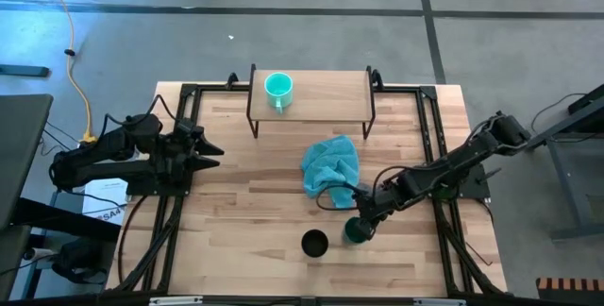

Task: Stack small to large cups/mugs on shelf
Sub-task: Put the green cup on the shelf

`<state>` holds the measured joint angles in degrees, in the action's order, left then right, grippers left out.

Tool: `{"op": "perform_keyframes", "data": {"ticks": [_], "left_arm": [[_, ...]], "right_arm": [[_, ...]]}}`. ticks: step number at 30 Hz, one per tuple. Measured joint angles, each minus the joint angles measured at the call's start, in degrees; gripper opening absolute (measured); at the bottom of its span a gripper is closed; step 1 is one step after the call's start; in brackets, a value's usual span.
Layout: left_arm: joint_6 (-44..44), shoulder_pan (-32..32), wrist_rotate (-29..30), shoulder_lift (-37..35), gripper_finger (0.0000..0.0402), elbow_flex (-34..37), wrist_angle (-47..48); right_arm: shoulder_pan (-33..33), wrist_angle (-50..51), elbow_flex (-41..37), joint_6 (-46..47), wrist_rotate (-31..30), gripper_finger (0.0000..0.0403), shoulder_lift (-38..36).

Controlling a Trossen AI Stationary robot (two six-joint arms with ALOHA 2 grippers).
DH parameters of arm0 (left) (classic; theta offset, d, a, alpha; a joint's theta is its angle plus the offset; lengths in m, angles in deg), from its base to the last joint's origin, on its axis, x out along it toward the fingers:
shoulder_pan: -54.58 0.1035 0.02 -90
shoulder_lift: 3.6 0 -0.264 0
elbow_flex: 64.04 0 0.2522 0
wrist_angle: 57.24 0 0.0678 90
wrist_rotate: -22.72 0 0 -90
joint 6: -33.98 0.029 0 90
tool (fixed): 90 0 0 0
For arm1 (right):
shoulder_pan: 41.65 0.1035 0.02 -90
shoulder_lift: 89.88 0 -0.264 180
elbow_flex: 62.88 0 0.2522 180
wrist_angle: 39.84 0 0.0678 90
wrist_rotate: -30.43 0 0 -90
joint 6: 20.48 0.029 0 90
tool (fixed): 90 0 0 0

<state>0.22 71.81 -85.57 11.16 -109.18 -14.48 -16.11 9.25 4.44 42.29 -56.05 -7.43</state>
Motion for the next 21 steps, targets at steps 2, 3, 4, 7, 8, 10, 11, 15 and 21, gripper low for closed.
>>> {"op": "perform_keyframes", "data": {"ticks": [2, 3, 4, 7, 8, 10, 11, 15, 21], "left_arm": [[0.0, 0.0, 0.0, 0.0, 0.0239, 0.0, 0.0], [-0.01, 0.0, 0.0, 0.0, 0.0239, 0.0, 0.02], [0.0, 0.0, 0.0, 0.0, 0.0239, 0.0, 0.02], [-0.07, 0.0, 0.0, 0.0, 0.0239, 0.0, 0.02], [-0.12, 0.0, 0.0, 0.0, 0.0239, 0.0, 0.04], [-0.13, 0.0, 0.0, 0.0, 0.0239, 0.0, 0.05], [-0.13, 0.0, 0.0, 0.0, 0.0239, 0.0, 0.09], [-0.14, 0.0, 0.0, 0.0, 0.0239, 0.0, 0.09], [-0.14, 0.0, 0.26, 0.0, 0.0239, 0.0, 0.09]], "right_arm": [[0.0, -0.1, 0.0, 0.33, 0.04, 0.0006, 0.0], [-0.01, 0.17, 0.0, 0.96, -0.02, 0.0009, 0.0], [-0.11, 0.58, 0.0, 1.48, 0.08, 0.001, 0.0], [-0.14, 1.06, 0.03, 1.5, 0.05, 0.0003, -0.17], [-0.15, 1.86, 0.35, 1.45, 0.04, 0.0003, -0.29], [-0.46, 3.87, 1.76, 1.33, 0.06, 0.0003, -0.31], [-0.53, 5.54, 2.74, 0.79, 0.06, 0.0002, -0.31], [-1.55, 12.78, 7.69, -2.52, -0.05, 0.0001, -0.33], [-4.75, 21.99, 15.84, -8.4, -0.49, 0.0001, -0.33]]}}
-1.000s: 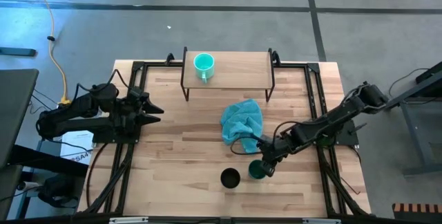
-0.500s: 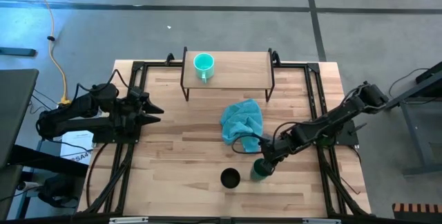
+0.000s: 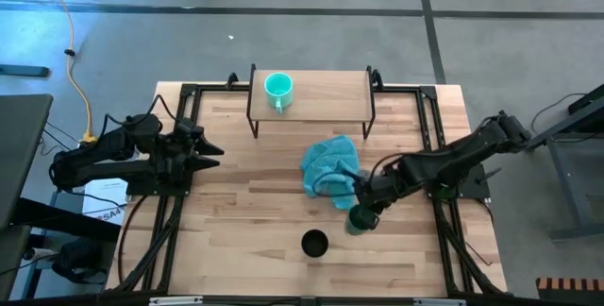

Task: Stack small to large cups/mugs on shelf
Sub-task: Put the green cup on the shelf

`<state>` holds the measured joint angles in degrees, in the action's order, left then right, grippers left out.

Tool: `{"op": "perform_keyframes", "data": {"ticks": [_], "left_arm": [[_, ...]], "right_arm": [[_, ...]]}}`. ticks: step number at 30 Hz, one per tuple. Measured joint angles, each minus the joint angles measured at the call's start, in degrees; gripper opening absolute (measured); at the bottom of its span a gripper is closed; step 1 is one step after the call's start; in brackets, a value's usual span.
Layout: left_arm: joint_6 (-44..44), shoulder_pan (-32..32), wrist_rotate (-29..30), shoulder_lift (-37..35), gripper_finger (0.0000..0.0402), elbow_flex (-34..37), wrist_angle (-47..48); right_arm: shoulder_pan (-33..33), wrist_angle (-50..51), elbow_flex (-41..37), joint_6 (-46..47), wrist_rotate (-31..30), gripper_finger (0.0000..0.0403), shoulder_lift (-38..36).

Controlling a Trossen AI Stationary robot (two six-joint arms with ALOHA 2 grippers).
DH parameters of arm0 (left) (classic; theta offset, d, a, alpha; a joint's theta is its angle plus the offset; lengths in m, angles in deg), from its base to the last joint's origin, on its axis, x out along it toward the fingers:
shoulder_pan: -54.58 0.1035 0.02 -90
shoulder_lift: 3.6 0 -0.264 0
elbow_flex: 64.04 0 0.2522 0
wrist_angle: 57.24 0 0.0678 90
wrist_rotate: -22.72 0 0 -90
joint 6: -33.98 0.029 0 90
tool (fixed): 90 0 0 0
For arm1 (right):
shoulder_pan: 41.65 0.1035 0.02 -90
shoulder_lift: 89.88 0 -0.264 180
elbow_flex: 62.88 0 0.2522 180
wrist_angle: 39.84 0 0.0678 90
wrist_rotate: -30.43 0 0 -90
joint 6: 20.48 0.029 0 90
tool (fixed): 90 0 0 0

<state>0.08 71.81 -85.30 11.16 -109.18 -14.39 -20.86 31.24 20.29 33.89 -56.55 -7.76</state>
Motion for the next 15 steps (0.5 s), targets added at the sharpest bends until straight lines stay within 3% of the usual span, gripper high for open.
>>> {"op": "perform_keyframes", "data": {"ticks": [15], "left_arm": [[-0.01, 0.0, 0.73, 0.0, 0.0239, 0.0, 0.0]], "right_arm": [[-12.52, 13.31, 14.1, -15.08, -1.35, 0.0, -0.02]]}}
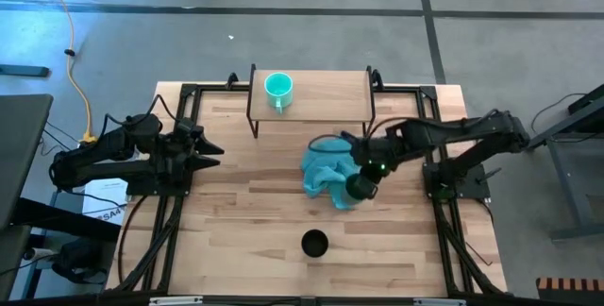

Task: Stack small to large cups/mugs on shelf
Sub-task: Put the green cup on the shelf

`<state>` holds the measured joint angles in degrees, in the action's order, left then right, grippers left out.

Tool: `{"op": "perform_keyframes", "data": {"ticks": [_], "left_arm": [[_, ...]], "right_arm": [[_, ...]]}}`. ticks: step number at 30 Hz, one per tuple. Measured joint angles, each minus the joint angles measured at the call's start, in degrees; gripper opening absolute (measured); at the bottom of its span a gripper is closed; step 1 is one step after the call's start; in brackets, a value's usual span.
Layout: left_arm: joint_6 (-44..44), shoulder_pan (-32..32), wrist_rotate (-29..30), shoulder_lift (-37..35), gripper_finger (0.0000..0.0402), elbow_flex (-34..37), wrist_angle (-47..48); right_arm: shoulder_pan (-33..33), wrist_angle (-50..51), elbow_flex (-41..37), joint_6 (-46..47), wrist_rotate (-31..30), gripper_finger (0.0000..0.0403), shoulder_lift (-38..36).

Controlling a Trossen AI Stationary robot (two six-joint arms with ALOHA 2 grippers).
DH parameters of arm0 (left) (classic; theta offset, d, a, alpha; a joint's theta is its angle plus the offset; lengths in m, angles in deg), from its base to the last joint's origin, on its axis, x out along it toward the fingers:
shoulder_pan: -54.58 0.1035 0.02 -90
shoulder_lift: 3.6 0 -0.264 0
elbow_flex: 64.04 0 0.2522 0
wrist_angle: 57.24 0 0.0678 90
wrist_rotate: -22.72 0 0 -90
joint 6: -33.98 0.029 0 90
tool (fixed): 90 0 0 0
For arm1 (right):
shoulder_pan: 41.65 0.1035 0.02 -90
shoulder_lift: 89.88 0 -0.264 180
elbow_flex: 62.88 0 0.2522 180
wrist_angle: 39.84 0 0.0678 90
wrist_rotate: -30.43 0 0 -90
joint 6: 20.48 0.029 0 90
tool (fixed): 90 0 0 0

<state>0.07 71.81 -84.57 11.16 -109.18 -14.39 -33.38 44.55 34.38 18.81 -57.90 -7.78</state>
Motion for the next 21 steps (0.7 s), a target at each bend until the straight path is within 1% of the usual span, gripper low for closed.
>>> {"op": "perform_keyframes", "data": {"ticks": [9, 14, 18, 21], "left_arm": [[0.07, 0.0, 0.59, 0.0, 0.0239, 0.0, -0.15], [0.09, 0.0, 1.85, 0.0, 0.0239, 0.0, -0.61], [0.09, 0.0, 2.69, 0.0, 0.0239, 0.0, -0.66], [0.11, 0.0, 3.03, 0.0, 0.0239, 0.0, -0.7]], "right_arm": [[-8.83, 3.23, 6.35, -9.3, 0.56, 0.0, 0.0], [-14.17, 5.12, 10.67, -14.42, 0.72, 0.0, 0.07], [-18.2, 7.19, 15.22, -19.09, 0.71, 0.0, 1.5], [-20.89, 9.76, 20.05, -23.38, 0.7, 0.0, 3.91]]}}
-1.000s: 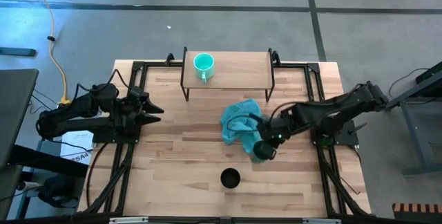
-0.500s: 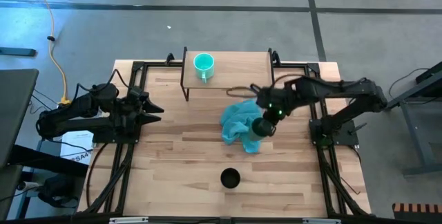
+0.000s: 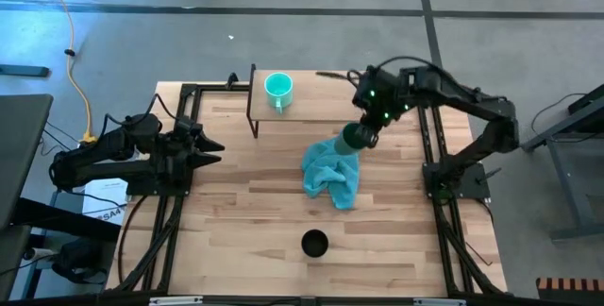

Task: Stack small to large cups/mugs on shelf
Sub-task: Put the green cup on the shelf

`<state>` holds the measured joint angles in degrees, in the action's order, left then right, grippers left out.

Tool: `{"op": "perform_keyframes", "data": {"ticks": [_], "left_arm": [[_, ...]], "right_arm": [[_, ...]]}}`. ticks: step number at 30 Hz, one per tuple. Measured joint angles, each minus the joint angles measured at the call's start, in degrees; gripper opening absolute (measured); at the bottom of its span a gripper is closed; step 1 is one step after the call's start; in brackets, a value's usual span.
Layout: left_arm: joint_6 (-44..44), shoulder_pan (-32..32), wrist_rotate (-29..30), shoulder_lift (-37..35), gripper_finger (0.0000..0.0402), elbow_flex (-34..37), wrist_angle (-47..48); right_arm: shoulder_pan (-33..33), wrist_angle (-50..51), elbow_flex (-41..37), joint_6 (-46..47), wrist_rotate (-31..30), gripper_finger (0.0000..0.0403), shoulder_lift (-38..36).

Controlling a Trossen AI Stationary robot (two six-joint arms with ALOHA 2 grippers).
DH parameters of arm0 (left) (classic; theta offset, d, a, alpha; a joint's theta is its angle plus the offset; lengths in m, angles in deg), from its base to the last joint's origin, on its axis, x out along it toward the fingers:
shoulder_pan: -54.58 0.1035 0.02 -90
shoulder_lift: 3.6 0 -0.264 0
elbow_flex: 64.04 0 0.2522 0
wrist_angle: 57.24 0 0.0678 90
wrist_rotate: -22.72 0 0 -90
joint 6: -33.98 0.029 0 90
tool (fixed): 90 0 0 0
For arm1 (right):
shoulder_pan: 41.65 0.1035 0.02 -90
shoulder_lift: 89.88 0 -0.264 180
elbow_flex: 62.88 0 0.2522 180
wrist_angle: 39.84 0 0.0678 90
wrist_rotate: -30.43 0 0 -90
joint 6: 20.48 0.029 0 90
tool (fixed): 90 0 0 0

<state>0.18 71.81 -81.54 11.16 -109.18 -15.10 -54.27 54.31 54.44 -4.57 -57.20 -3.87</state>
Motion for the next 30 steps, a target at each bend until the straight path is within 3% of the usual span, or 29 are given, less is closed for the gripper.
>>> {"op": "perform_keyframes", "data": {"ticks": [14, 18, 30], "left_arm": [[0.09, 0.0, 2.99, 0.0, 0.0239, -0.02, -1.77], [0.09, 0.0, 3.4, -0.02, 0.0239, -0.02, -1.72], [-0.52, -0.02, 4.44, -0.02, 0.0239, -0.02, -1.61]], "right_arm": [[-7.92, 9.49, 30.98, -19.92, 2.05, 0.0, 19.15], [-9.73, 7.98, 29.32, -23.12, 4.8, 0.0, 21.12], [-14.86, 5.62, 28.73, -25.95, 3.23, 0.0, 24.35]]}}
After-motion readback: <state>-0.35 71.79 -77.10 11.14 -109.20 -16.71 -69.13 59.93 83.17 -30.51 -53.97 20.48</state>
